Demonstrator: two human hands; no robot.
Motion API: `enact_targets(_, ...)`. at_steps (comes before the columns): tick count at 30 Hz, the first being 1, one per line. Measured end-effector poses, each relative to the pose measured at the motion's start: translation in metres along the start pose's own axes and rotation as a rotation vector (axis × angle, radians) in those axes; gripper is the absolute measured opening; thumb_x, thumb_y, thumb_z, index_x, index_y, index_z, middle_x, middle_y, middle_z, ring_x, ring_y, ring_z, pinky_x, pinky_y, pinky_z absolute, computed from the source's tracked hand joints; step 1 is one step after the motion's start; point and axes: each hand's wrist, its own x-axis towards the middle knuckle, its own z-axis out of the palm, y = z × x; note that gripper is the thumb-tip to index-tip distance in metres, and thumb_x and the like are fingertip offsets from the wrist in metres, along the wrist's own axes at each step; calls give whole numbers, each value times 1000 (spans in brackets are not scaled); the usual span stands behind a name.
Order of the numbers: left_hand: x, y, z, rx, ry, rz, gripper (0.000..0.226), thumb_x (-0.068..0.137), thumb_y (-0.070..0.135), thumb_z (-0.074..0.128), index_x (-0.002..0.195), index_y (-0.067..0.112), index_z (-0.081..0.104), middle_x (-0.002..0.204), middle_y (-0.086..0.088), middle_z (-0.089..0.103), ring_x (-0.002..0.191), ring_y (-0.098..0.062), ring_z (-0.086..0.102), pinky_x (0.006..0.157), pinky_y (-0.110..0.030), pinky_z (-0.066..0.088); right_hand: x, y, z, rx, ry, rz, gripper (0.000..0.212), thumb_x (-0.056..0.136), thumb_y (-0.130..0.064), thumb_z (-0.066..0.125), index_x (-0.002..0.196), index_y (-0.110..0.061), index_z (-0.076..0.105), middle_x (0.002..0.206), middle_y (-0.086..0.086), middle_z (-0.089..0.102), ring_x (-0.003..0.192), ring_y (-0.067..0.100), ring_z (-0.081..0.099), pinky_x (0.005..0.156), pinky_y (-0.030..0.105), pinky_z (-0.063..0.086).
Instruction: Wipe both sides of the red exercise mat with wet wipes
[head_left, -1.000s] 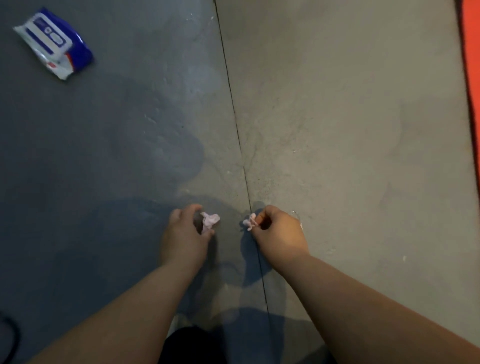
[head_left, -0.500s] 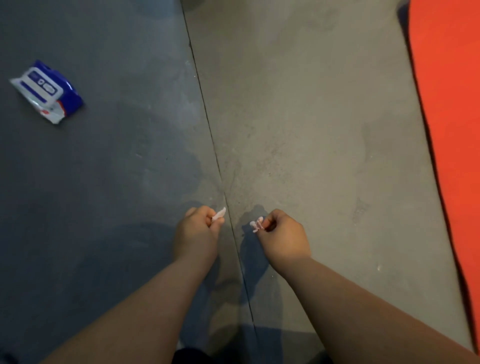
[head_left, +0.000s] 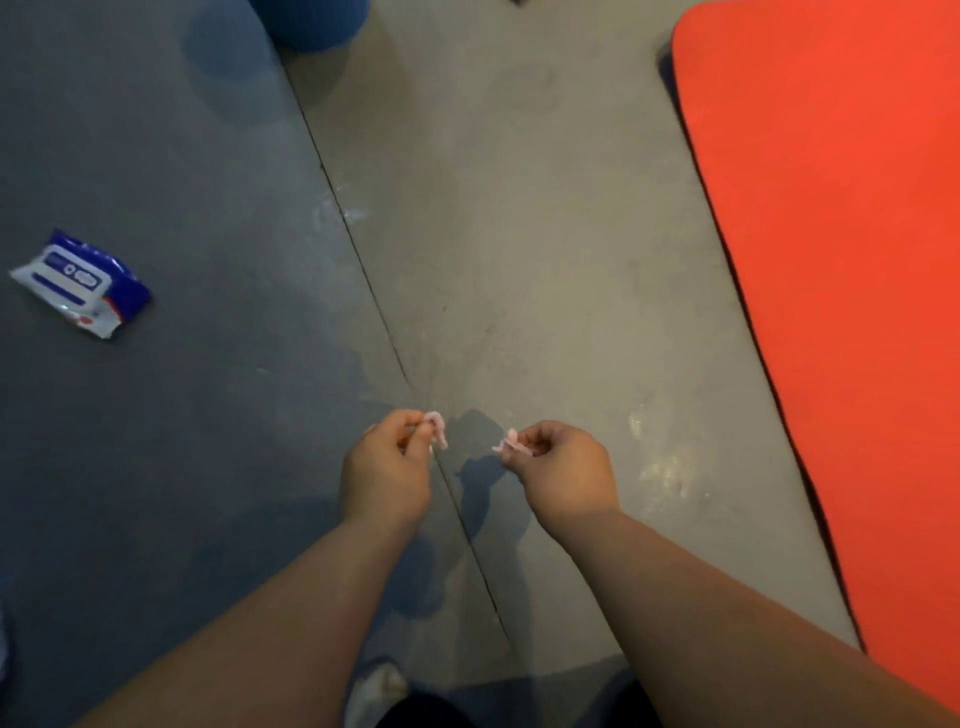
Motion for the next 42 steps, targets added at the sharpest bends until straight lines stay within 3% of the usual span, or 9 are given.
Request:
enact_targets(5, 24, 66, -28, -45, -69, 25, 13, 88, 27, 67, 76, 30, 64, 78, 9, 70, 79, -12, 66, 72, -25, 50, -9, -48, -28, 120, 46, 7, 28, 85, -40, 66, 73, -16, 72, 67, 2, 69, 66, 17, 64, 71, 34, 53)
enact_targets(10, 54, 136, -69, 59, -145, 182, 35, 93, 50, 52, 79, 27, 74, 77, 9, 70, 74, -5, 63, 66, -27, 47, -4, -111, -56, 235, 103, -41, 32, 92, -40, 58, 81, -13, 72, 81, 5, 72, 76, 19, 66, 74, 31, 50)
enact_targets(14, 94, 187, -79, 22, -91, 161, 23, 91, 16, 59, 72, 28, 65, 68, 13, 66, 71, -15, 63, 65, -28, 45, 25, -159, -74, 253, 126, -72, 24, 90, -30, 62, 73, -14, 71, 82, 3, 73, 78, 18, 66, 76, 30, 49)
enact_targets(18, 131, 239, -89, 75, -45, 160, 23, 91, 13, 54, 75, 28, 60, 70, 2, 61, 61, -18, 52, 54, -27, 39, 60, -210, -101, 416, 108, -60, 12, 88, -18, 61, 80, -22, 68, 71, -4, 68, 58, 12, 57, 58, 27, 46)
enact_targets(21, 156, 274, -103, 76, -1, 182, 19, 91, 19, 57, 76, 30, 62, 83, -3, 65, 71, -19, 58, 60, -28, 41, 75, -244, -124, 437, 81, -42, 19, 90, -11, 55, 82, -21, 69, 72, -2, 67, 53, 10, 56, 50, 20, 41)
enact_targets(25, 187, 329, -133, 64, 87, 171, 10, 85, 30, 65, 75, 30, 64, 86, 2, 66, 78, -16, 63, 69, -30, 48, 95, -298, -157, 447, 63, -4, 19, 87, -11, 60, 71, -17, 69, 75, 1, 71, 67, 13, 63, 74, 31, 54)
enact_targets(28, 208, 372, -161, 36, 134, 200, 18, 89, 37, 63, 76, 24, 63, 76, 7, 65, 72, -13, 61, 62, -29, 45, 110, -347, -173, 432, 76, -12, 15, 75, -19, 68, 62, -13, 70, 67, 5, 69, 66, 21, 62, 75, 37, 54)
enact_targets(34, 288, 415, -215, 34, 219, 231, 8, 95, 29, 55, 88, 26, 57, 81, 6, 65, 77, -20, 59, 57, -28, 37, 138, -455, -164, 483, 13, -83, 4, 81, -12, 67, 83, -8, 69, 69, 3, 66, 50, 10, 54, 46, 18, 40)
enact_targets(42, 397, 428, -280, 123, 184, 232, 8, 91, 34, 61, 95, 29, 64, 83, 9, 66, 82, -18, 63, 75, -35, 50, 172, -566, -93, 657, -67, -71, 7, 81, -9, 70, 87, -8, 67, 72, 1, 66, 52, 9, 54, 48, 17, 44)
